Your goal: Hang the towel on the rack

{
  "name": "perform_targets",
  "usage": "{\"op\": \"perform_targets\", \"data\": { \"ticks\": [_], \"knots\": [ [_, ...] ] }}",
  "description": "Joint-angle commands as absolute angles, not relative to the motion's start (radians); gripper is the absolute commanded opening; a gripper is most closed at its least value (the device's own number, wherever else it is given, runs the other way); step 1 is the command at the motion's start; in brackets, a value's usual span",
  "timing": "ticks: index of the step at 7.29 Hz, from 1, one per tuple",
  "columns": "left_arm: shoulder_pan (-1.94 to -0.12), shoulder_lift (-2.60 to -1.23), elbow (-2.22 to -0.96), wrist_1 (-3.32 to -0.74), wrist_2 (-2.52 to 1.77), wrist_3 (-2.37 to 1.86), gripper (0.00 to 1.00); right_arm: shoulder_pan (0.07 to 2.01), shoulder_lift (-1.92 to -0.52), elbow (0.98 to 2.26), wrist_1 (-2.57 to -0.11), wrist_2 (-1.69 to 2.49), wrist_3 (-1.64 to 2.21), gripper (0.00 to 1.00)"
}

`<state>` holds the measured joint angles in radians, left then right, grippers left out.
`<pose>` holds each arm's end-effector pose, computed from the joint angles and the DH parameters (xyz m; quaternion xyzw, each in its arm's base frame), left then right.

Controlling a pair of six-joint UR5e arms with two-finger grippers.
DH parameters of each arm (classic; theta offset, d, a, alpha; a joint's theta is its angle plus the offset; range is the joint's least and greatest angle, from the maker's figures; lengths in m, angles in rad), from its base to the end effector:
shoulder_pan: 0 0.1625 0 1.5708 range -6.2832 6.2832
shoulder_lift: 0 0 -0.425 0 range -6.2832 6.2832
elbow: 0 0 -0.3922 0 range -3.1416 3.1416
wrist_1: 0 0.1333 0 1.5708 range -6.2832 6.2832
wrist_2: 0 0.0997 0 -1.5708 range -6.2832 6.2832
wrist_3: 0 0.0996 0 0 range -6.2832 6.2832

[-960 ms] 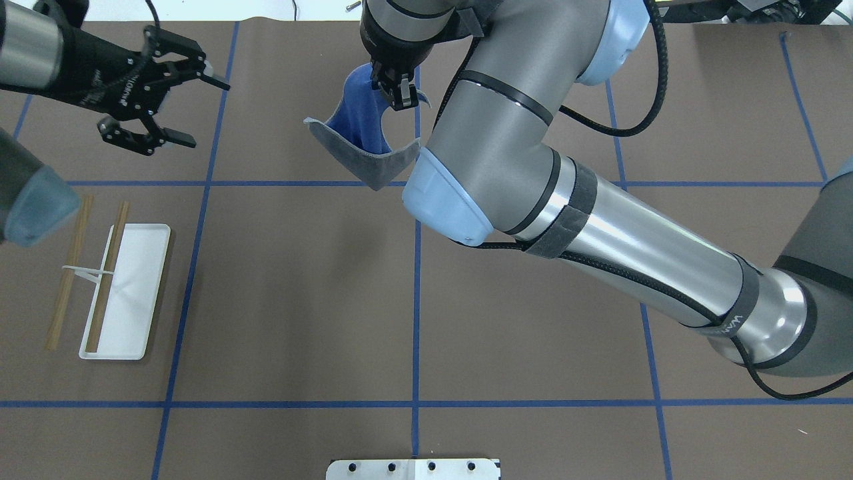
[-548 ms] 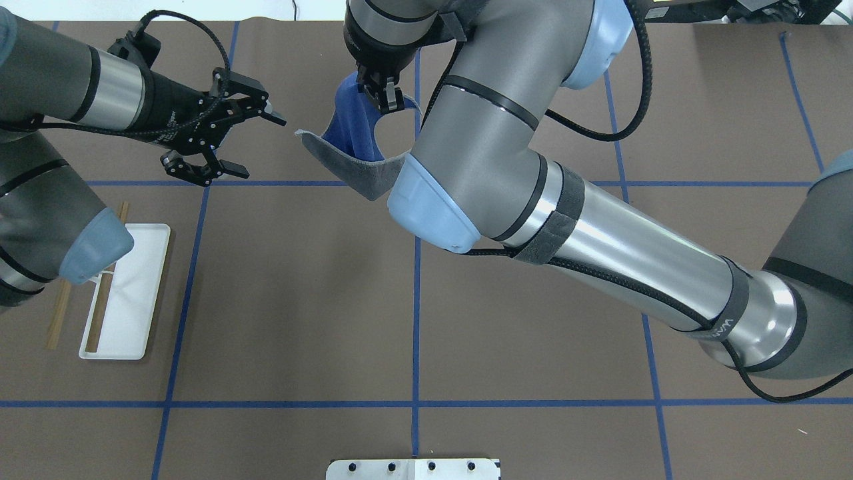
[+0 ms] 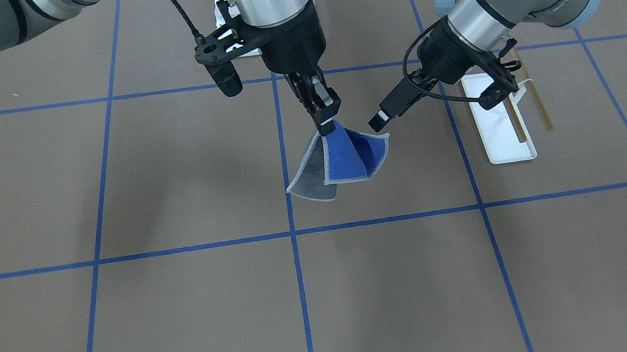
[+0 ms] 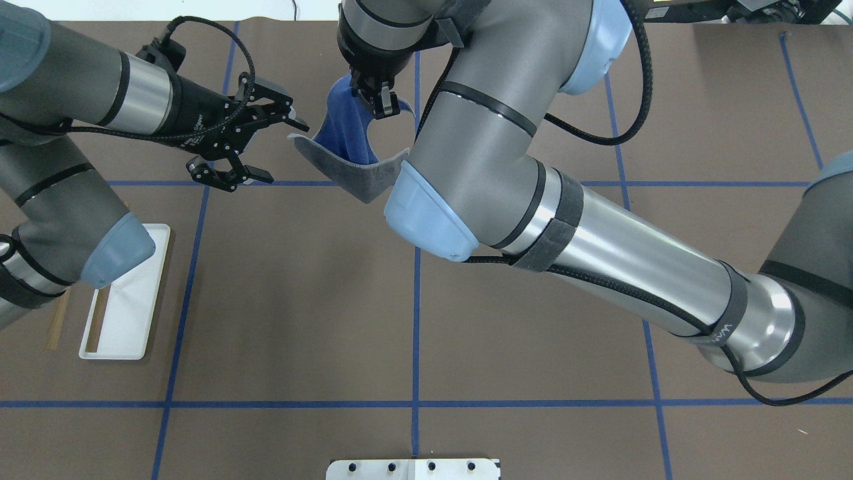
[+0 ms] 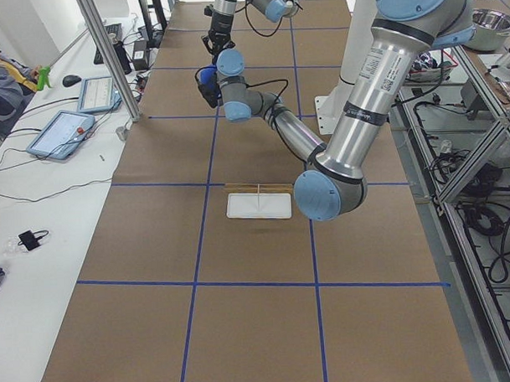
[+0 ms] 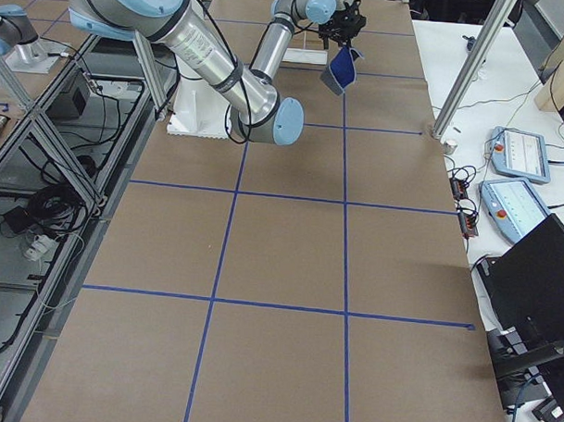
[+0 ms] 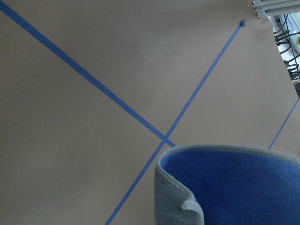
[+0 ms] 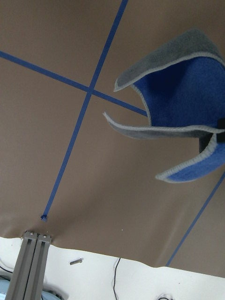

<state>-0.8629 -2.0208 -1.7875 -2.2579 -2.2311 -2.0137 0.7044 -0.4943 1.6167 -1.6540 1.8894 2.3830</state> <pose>0.3297 -0.4962 0.2222 -0.1236 0.6322 -0.2867 0.7091 -0.4492 -0.5157 -0.0273 -0.1639 -0.4821 0.5322 0.6764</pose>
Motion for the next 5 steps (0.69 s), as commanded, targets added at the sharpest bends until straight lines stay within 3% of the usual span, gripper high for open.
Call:
{"op": "perform_targets", "data": {
  "ticks": [1,4,5],
  "knots": [
    [-0.859,-2.026,-1.786,-2.26,-2.22,-2.023,0.85,0.704,-0.499,1.638,-1.654,1.901,2.379,0.0],
    [-0.859,-2.029,-1.786,-2.26,-2.22,-2.023,0.84,0.698,-0.506,1.661,-1.654,1.907,2.379,0.0],
    [-0.859,-2.029,-1.787,-2.26,-2.22,-2.025,0.7,0.696,-0.505,1.666,-1.654,1.907,2.381,0.0]
  ]
}}
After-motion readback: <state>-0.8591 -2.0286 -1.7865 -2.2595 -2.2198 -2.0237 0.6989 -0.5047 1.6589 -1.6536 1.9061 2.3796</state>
